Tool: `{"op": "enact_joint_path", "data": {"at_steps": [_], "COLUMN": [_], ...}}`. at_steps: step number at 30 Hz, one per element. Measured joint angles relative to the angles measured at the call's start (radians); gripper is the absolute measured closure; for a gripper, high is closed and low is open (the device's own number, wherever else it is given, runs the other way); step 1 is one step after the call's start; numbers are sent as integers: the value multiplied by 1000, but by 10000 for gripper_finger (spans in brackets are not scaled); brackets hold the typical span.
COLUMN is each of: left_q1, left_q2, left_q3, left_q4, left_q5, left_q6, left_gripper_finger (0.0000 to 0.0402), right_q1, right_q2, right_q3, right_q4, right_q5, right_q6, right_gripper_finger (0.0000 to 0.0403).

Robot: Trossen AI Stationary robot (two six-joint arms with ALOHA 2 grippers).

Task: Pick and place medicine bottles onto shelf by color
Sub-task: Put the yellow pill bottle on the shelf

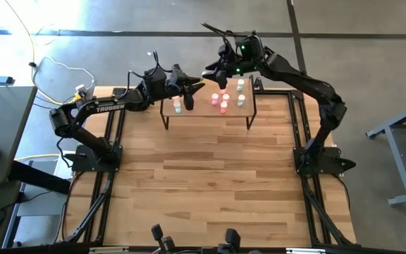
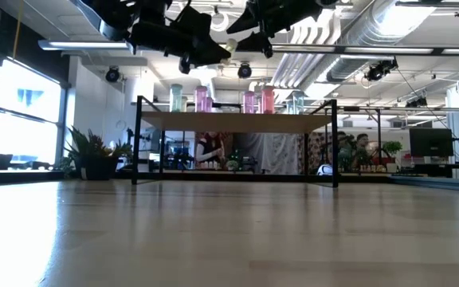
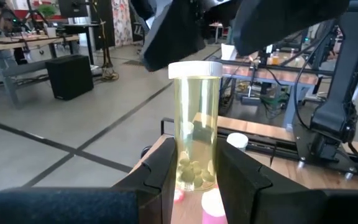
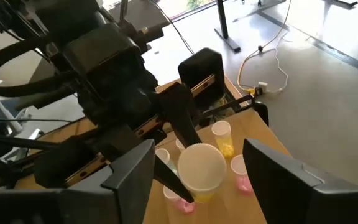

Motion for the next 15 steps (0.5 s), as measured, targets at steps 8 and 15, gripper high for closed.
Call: {"op": "enact_joint_path", "data": {"at_steps": [8, 15], "left_q1": [-1, -1], "left_q2": [0, 0], "left_q3": [0, 0], "left_q4": [-1, -2], "left_q5": [-1, -2], "left_q6": [-2, -2], "left_gripper_finger": [315, 315], "right_q1": [4, 4], "right_q2": [24, 24], "right_q3": [0, 0], "right_q4": [7, 6], "right_q5": [-14, -17], "right_q6": [0, 0], "right_gripper_finger": [175, 244]}}
